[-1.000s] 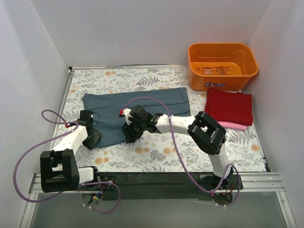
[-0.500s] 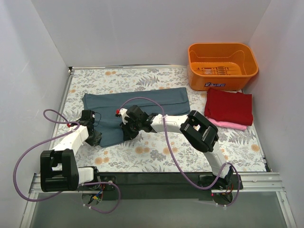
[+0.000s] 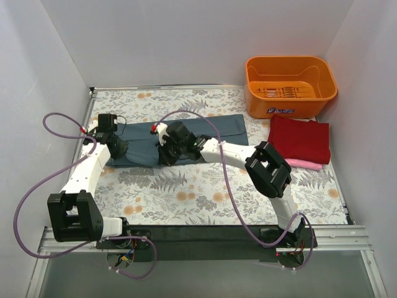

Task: Fold and stack the t-shirts
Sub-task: Fold the tshirt

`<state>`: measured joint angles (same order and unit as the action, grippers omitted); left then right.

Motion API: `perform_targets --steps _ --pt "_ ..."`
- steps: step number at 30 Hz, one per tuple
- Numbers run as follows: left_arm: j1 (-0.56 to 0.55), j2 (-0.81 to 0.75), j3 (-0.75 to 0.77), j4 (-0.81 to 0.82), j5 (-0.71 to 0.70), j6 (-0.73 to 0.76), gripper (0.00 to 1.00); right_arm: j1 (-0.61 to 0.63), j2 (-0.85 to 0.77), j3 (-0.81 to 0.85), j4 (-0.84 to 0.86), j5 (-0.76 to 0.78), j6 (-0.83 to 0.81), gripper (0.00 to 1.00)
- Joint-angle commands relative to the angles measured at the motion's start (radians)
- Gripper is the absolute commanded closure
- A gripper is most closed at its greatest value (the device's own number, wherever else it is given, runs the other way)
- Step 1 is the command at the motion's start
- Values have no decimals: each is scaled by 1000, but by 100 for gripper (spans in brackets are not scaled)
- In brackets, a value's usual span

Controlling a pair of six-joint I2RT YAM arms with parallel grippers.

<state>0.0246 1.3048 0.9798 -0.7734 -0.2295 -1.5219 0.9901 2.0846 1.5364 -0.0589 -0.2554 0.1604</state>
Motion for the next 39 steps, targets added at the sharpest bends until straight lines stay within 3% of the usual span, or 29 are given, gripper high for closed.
perform_targets --steps 1,6,14,23,39 --pt "-3 68 94 42 -21 60 94 -66 -22 150 -24 10 -42 99" --pt "-2 166 200 124 21 86 93 -113 57 241 -36 -12 -62 99" --pt "-3 261 246 337 110 124 93 -163 143 338 -30 11 -93 99" --pt "-2 390 326 440 174 150 93 -231 218 401 -22 4 -88 99" --pt "-2 485 310 430 157 132 92 -249 296 395 -13 -47 -62 97"
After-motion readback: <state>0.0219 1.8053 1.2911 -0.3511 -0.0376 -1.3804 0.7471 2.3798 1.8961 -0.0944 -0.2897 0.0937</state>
